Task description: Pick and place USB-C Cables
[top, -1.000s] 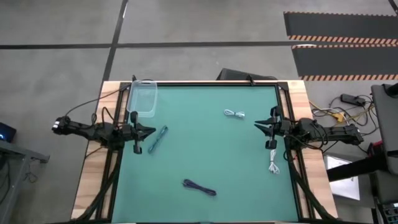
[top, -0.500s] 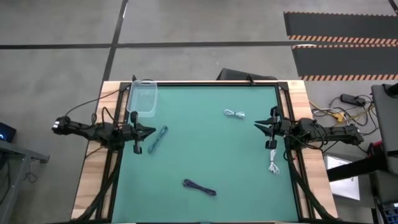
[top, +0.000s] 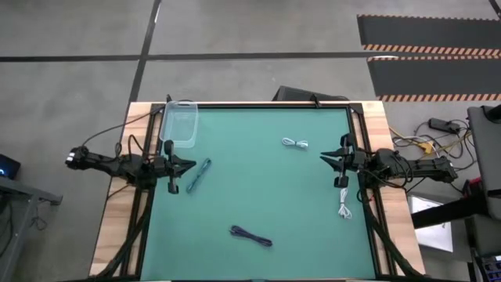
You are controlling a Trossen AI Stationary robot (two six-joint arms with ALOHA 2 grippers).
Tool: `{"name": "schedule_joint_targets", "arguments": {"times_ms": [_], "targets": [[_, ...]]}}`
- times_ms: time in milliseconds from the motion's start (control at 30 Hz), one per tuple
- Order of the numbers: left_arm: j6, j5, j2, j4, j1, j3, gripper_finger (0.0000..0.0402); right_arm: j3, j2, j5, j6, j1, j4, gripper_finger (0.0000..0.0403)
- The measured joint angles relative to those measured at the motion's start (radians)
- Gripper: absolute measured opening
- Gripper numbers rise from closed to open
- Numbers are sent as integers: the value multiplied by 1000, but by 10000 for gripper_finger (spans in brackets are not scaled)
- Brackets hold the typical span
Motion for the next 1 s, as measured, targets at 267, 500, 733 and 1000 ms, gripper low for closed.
{"name": "schedule_joint_targets", "arguments": {"times_ms": [267,500,733,1000], "targets": [[-6,0,0,132,0,0,1,0,0,-1,327,0,41,43],[-6,0,0,334,0,0,1,0,0,0,336,-2,151,43],[-6,0,1,401,0,0,1,0,0,0,242,-2,226,43],[-6,-2,14,450,0,0,1,0,2,0,119,-2,345,43]]}}
